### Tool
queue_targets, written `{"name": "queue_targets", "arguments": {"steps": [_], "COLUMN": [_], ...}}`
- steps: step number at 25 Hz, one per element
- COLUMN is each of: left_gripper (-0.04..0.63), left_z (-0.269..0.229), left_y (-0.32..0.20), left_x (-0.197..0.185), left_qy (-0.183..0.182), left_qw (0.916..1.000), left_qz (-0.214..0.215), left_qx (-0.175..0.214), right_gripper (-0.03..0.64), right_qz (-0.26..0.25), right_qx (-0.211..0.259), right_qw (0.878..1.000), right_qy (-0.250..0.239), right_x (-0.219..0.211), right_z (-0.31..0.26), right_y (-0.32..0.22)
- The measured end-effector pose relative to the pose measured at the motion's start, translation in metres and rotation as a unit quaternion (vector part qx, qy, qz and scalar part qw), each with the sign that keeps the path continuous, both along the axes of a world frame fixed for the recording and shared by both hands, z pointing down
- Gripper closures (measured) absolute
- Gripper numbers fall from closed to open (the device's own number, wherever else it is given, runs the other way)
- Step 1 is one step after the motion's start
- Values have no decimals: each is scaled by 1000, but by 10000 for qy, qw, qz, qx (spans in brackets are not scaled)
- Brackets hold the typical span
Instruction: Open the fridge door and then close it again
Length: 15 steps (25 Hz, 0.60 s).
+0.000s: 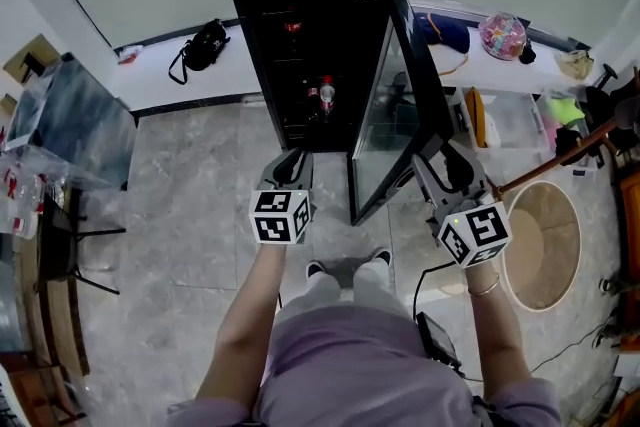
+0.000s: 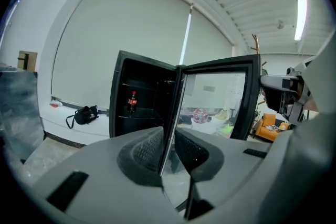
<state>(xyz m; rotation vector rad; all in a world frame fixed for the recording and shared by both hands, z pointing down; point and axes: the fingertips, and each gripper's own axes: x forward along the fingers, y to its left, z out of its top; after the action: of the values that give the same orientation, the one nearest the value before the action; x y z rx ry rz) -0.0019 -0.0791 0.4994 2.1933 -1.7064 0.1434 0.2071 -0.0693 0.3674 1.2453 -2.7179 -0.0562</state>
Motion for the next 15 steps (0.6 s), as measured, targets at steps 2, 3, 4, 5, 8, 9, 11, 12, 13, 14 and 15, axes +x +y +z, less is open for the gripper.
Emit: {"name": "queue_targets", "arguments": {"steps": [2,3,4,5,8,9,11,12,13,14,15], "left_gripper": [543,543,543,543,543,543,543,541,541,538,538], "left_z": [3,5,6,7,8,8,8,8,7,7,6], "left_y": [7,10,13,16,23,25,29,31,32,33,34], "left_x": [-8,-12,-16,-20,-33,-38,-45,-47,-49,-50,-52], "left_qy": [27,40,52,63,91,90,78,77,76,72,65], "left_qw": [10000,9999,9999,9998,9996,9996,9996,9996,9996,9997,9997], "left_qz": [-73,-107,-137,-165,-248,-262,-270,-267,-262,-252,-240], "left_qx": [-29,-42,-52,-59,-73,-76,-62,-43,-22,-4,10], "right_gripper": [426,430,431,435,441,443,443,443,443,444,443], "right_qz": [-82,-120,-157,-195,-327,-371,-454,-497,-544,-597,-653], "right_qx": [2,-4,-9,-7,28,35,42,44,46,47,47], "right_qw": [10000,9999,9999,9998,9994,9992,9989,9987,9984,9981,9978], "right_qy": [48,58,67,78,125,138,139,131,120,109,99], "right_x": [-12,-18,-23,-29,-49,-56,-70,-76,-82,-88,-94], "right_z": [1,1,0,0,0,0,1,1,1,2,2], "right_y": [3,4,5,6,8,8,8,8,8,9,9]}}
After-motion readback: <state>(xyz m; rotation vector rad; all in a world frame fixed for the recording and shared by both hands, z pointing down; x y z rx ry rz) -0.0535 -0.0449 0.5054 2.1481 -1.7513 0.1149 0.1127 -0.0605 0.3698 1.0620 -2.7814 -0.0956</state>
